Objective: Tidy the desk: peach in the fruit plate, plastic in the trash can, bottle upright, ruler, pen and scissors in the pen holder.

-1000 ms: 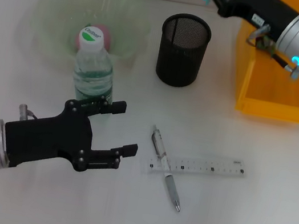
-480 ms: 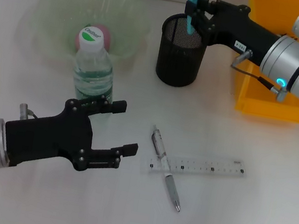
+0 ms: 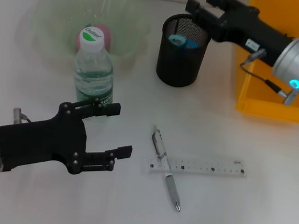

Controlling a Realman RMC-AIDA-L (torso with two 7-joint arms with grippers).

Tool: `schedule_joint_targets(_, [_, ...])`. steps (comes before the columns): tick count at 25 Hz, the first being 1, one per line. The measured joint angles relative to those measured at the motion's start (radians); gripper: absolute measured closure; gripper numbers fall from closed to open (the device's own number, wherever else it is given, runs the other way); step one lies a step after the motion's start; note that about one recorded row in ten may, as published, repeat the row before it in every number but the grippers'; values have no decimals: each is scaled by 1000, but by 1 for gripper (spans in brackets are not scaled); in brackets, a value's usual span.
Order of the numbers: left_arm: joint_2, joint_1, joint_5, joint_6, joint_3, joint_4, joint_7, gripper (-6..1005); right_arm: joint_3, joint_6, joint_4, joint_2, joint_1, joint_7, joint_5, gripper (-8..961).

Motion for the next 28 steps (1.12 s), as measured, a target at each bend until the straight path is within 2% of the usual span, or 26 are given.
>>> schedule_joint_targets(2, [2,7,0,5,-3,2,0,185,0,-45,-123,-4,-69,107,-26,435])
schedule_joint_targets(4, [7,21,0,10,-2,8,0,185,5,-76,-304,-13,-150,266,-108,364])
schedule_joint_targets(7, [11,32,0,15,-3,11,0,185,43,-139,-561,-30,-212,605,-362,249])
schedule_joint_targets(9, [14,44,0,20,-5,14,0,185,102,-241,-727,-40,-201,873,-626,172])
schedule_joint_targets(10, [15,49,0,23,-6,14,0,185,135,-322,-785,-45,-177,990,-779,172])
schedule_joint_targets(14, [19,62,0,30,-7,15,-3,185,198,-621,-900,-53,-51,1227,-1190,173])
schedule_joint_targets(17, [19,66,0,30,-8,15,-7,185,181,-747,-908,-50,0,1178,-1330,174])
schedule_joint_targets(20, [19,67,0,27,-8,14,-11,185,118,-778,-930,-29,17,986,-1439,175])
schedule_joint_targets(23, [20,67,1,28,-8,14,-11,185,54,-777,-937,-11,24,851,-1476,176])
schedule_joint_targets(28, [30,67,15,28,-6,16,-15,184,-28,-768,-940,-4,28,701,-1478,186])
